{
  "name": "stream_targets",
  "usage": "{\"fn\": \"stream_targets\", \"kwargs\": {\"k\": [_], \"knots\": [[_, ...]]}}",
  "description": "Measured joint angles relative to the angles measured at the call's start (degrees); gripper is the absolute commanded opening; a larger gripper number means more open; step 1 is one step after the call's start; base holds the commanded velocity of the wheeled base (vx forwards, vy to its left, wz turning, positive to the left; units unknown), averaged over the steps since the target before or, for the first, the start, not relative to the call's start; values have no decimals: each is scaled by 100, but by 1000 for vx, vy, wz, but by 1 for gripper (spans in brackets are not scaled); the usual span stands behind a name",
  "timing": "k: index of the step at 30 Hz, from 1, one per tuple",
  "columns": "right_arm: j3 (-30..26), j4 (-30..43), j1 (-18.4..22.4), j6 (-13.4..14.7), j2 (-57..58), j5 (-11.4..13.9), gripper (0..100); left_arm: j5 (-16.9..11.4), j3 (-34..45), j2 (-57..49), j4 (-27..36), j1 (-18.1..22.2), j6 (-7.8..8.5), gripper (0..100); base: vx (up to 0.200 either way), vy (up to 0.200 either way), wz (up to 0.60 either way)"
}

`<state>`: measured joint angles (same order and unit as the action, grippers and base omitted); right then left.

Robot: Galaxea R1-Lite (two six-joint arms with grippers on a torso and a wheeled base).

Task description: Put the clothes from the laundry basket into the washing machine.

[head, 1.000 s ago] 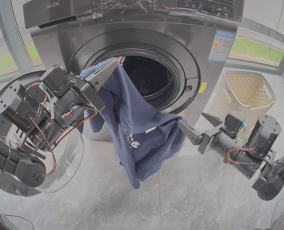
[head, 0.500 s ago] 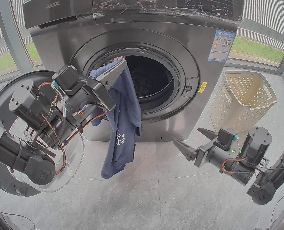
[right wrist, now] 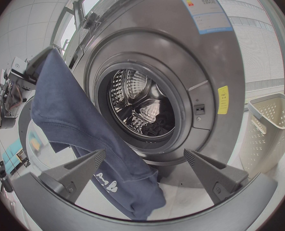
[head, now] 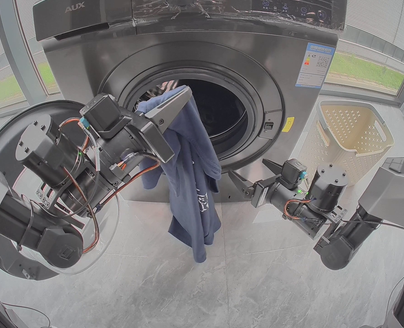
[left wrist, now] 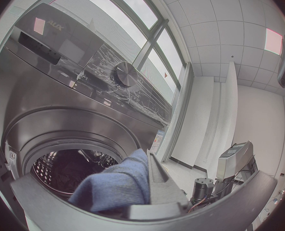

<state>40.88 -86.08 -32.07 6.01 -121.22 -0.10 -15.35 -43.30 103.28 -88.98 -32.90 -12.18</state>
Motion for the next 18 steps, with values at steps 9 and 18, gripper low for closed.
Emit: {"fn": "stream_targets", "kwargs": {"k": [9, 18], "knots": [[358, -208, -139, -21, -422, 806, 100, -4, -66, 17, 0, -4, -5, 0, 0, 0, 0], [460, -202, -518, -128, -555, 923, 100, 9, -240, 22, -4, -55, 9, 0, 0, 0, 0]]}}
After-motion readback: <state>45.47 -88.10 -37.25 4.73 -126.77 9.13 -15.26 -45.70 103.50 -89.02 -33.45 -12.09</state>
